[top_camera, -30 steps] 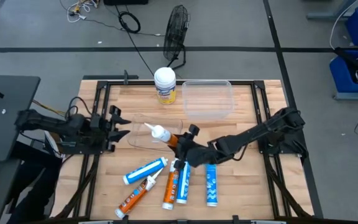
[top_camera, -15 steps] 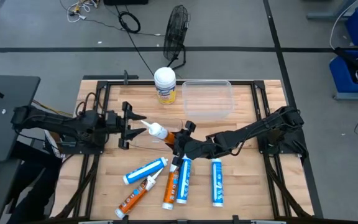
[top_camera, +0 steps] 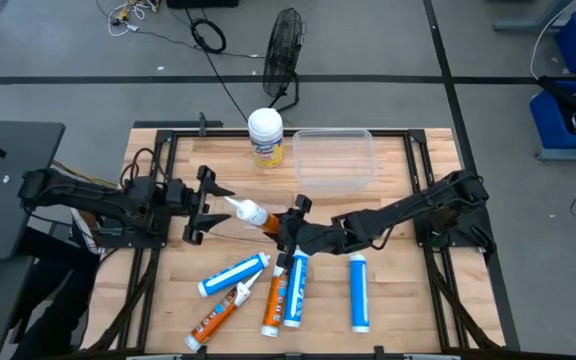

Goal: Pick & place silicon tubes, Sealant and Lysol wipes
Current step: Put the right orange sealant into the left transparent bin

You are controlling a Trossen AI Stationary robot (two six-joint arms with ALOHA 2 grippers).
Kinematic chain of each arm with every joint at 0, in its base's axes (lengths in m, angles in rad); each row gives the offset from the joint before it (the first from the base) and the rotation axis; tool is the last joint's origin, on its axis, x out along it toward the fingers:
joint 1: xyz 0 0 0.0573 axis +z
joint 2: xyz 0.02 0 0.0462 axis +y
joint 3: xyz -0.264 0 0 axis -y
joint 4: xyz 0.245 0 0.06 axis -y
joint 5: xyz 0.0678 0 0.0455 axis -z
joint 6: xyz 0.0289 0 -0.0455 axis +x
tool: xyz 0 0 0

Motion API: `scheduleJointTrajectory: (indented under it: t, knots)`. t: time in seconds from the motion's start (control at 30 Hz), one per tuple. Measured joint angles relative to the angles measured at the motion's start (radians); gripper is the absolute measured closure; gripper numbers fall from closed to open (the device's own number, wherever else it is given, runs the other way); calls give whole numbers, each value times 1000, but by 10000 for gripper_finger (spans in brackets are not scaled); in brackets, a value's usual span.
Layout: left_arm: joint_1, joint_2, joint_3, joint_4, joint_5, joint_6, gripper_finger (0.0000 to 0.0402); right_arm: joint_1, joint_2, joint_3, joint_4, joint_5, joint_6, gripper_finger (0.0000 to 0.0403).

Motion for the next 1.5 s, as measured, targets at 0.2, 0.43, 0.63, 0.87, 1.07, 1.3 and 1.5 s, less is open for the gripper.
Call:
scheduleJointTrajectory:
  t: [0.2,0.43,0.63,0.87,1.07,1.3,1.5]
  knots:
    - [0,9,0,17,-1,13,149,-17,0,0,1,-7,-1,216]
    - [32,9,0,52,0,3,164,-33,0,0,22,-47,-15,216]
    - [60,9,0,48,15,-22,184,-36,0,0,34,-71,-14,218]
    - [61,9,0,50,34,-22,219,-51,0,0,35,-93,0,218]
    - [61,9,0,52,37,-22,261,-67,0,0,39,-131,22,218]
    - [62,9,0,57,33,-15,323,-70,0,0,42,-145,19,220]
    - [61,8,0,62,37,-5,378,-73,0,0,48,-177,23,218]
